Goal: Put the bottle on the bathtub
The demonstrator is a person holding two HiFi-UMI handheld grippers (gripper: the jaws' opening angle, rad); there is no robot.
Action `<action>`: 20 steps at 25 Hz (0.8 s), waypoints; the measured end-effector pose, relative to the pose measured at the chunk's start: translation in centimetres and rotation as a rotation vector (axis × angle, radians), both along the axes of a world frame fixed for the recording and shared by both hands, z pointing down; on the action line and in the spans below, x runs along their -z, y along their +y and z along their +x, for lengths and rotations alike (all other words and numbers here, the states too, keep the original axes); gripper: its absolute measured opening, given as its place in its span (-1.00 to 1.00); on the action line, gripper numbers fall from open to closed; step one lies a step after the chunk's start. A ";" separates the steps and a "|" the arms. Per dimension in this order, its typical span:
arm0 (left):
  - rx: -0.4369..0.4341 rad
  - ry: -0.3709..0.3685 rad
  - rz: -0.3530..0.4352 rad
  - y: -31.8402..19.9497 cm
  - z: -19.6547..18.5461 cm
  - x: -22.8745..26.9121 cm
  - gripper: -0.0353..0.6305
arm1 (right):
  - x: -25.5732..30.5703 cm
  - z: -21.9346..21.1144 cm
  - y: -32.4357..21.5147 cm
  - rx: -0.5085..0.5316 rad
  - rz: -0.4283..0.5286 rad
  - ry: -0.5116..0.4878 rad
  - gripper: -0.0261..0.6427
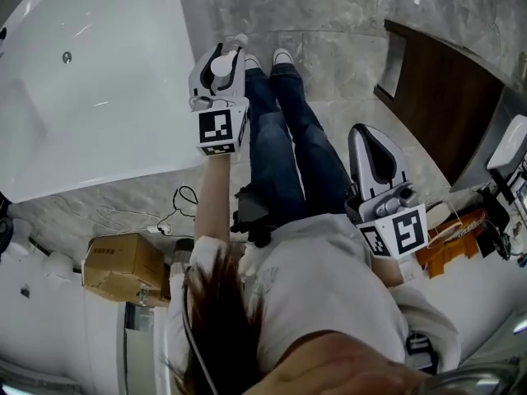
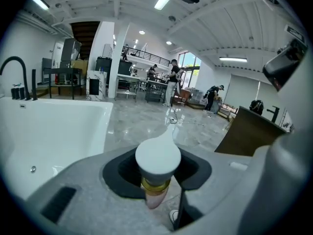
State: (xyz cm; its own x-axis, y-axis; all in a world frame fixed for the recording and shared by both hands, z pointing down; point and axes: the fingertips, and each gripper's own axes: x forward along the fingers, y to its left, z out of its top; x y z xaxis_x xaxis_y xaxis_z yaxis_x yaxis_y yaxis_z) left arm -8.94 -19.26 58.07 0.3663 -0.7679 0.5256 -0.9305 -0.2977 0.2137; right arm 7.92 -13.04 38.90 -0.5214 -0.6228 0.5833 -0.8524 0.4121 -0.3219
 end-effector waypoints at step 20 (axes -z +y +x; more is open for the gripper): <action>0.042 -0.063 -0.082 -1.3 1.3 -15.7 -0.46 | -8.1 0.9 -2.6 -0.018 -0.022 -0.004 -0.89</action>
State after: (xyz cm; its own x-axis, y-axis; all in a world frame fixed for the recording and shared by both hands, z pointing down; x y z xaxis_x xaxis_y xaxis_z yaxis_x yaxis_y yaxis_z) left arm -7.64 -20.52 73.81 0.2995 -0.7353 0.6079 -0.9539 -0.2425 0.1767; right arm 8.84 -15.68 47.01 -0.5125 -0.6193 0.5948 -0.8583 0.3894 -0.3341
